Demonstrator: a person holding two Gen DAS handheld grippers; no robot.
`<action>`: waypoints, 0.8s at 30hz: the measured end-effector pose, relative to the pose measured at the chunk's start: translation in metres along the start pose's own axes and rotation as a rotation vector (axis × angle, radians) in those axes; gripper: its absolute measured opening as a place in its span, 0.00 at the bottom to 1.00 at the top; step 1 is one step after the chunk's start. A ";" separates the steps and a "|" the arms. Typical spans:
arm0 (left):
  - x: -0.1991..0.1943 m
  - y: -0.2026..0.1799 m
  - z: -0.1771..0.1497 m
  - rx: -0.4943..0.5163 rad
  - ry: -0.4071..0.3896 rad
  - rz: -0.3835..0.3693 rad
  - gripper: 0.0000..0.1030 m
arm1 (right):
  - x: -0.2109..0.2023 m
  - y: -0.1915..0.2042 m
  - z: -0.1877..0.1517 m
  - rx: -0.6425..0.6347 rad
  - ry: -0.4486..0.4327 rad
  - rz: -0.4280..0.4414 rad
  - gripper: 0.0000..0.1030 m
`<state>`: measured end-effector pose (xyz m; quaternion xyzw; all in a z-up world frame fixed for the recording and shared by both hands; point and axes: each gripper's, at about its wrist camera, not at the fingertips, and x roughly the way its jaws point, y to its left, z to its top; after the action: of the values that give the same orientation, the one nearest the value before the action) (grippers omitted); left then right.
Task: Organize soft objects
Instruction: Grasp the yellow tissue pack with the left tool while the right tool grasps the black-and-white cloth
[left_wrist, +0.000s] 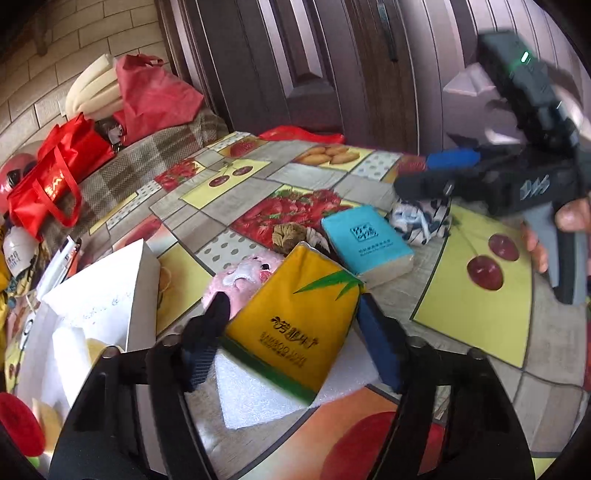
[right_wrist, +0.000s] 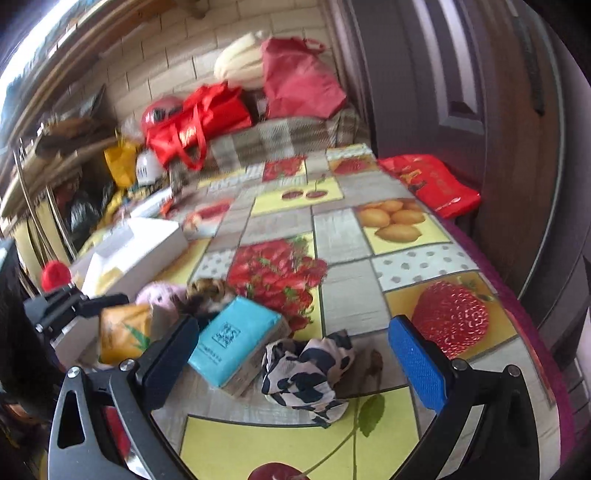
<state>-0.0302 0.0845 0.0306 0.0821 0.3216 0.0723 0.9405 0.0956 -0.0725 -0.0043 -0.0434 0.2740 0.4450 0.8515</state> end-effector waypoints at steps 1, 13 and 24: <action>-0.003 0.002 0.000 -0.010 -0.013 -0.006 0.56 | 0.005 0.001 0.000 -0.002 0.024 -0.016 0.99; -0.022 0.014 -0.003 -0.079 -0.094 0.002 0.52 | 0.023 -0.007 -0.010 0.047 0.203 0.033 0.52; -0.050 0.028 -0.012 -0.174 -0.212 0.097 0.52 | -0.038 0.002 -0.008 0.078 -0.149 -0.015 0.34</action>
<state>-0.0789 0.1042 0.0561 0.0229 0.2088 0.1362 0.9682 0.0734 -0.1018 0.0079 0.0209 0.2269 0.4296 0.8738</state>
